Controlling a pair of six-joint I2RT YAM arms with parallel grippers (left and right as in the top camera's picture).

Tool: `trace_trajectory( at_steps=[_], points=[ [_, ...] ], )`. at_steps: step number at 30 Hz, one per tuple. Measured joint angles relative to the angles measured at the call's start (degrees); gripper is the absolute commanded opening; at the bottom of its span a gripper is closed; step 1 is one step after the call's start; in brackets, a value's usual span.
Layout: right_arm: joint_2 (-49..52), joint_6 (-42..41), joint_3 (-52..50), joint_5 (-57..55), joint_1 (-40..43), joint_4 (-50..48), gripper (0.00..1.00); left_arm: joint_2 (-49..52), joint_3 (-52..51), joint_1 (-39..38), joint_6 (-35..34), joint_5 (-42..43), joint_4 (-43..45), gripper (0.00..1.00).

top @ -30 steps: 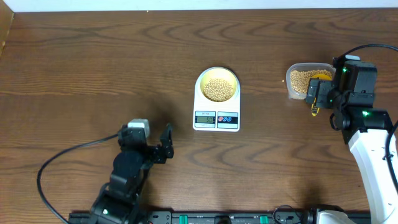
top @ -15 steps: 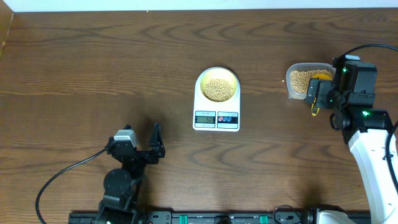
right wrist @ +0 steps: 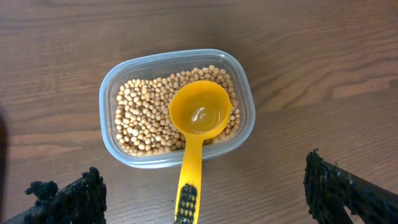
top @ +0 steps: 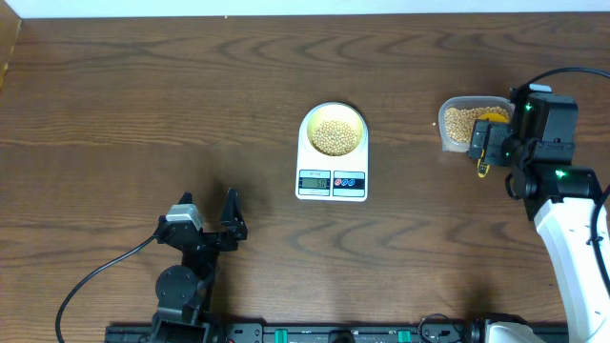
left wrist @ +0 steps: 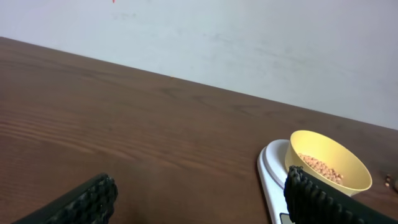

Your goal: Scoop item into bowl and weigh 50g on scale

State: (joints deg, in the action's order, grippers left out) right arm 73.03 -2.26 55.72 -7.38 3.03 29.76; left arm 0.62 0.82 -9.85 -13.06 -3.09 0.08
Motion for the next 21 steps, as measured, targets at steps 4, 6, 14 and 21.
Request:
trace_trajectory(
  at_steps=[4, 6, 14, 21],
  points=[
    [0.0, 0.0, 0.0, 0.0, 0.0, 0.0, 0.99, 0.0, 0.02, 0.39, 0.0, 0.2, -0.59, 0.88],
    [0.0, 0.0, 0.0, 0.0, 0.0, 0.0, 0.99, 0.0, 0.09, 0.92, 0.02, 0.24, -1.11, 0.88],
    [0.0, -0.02, 0.0, 0.0, 0.0, 0.0, 0.99, 0.0, 0.22, 1.51, 3.52, 0.63, -1.33, 0.88],
    [0.0, 0.0, 0.0, 0.0, 0.0, 0.0, 0.99, 0.0, 0.31, 1.51, 6.71, 1.51, -1.55, 0.88]
  ],
)
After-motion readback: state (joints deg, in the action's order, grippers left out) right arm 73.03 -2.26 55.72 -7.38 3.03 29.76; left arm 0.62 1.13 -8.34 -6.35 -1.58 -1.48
